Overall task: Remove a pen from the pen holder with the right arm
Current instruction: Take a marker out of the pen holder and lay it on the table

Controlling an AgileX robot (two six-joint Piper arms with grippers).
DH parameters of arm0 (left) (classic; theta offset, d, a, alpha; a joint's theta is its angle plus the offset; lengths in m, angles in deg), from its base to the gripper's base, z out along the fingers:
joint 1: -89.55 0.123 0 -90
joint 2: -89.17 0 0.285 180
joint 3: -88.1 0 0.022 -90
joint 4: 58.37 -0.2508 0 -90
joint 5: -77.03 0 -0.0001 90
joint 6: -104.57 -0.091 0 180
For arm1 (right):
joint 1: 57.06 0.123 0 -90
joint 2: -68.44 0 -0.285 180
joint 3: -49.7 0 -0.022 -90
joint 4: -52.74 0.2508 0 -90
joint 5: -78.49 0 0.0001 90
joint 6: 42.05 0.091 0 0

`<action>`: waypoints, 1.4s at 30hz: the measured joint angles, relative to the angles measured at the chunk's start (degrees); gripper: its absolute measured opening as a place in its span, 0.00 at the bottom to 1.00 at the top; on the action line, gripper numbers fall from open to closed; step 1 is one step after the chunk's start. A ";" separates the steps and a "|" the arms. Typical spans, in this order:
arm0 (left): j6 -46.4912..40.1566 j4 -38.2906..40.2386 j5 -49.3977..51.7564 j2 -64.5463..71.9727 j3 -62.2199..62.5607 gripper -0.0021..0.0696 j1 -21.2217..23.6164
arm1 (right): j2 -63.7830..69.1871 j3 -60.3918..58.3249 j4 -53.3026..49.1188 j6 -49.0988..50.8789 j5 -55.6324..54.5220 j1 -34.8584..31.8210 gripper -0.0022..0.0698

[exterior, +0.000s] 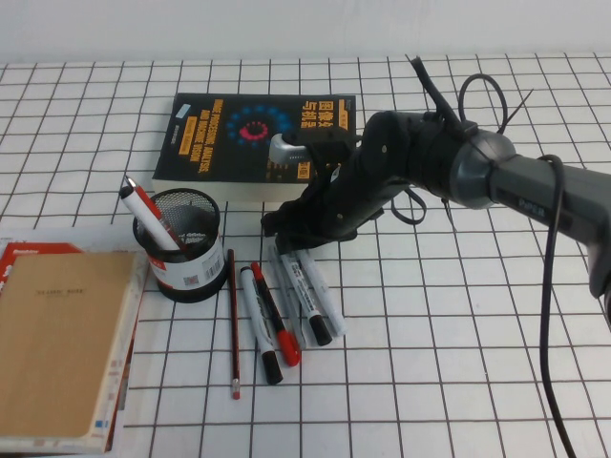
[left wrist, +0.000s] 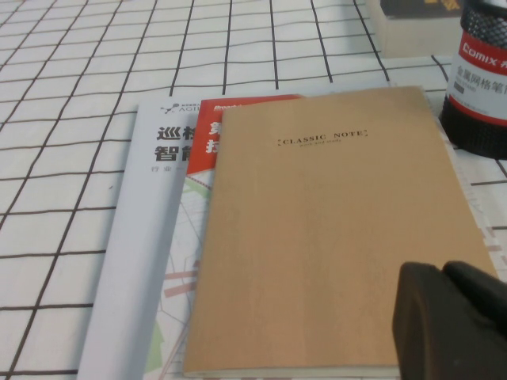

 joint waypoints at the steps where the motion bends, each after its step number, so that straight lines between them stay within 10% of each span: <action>1: 0.00 0.00 0.00 0.00 0.00 0.02 0.00 | 0.11 0.00 0.11 0.00 0.00 0.00 0.48; 9: 0.00 0.00 0.00 0.00 0.00 0.02 0.00 | -4.14 -0.82 -1.47 0.00 3.57 0.25 0.47; 20: 0.00 0.00 0.00 0.00 0.00 0.02 0.00 | -32.57 -22.81 -7.53 -0.34 2.95 1.30 0.04; 42: 0.00 0.00 0.00 0.00 0.00 0.02 0.00 | -63.87 -45.45 -15.36 -0.23 16.61 1.30 0.01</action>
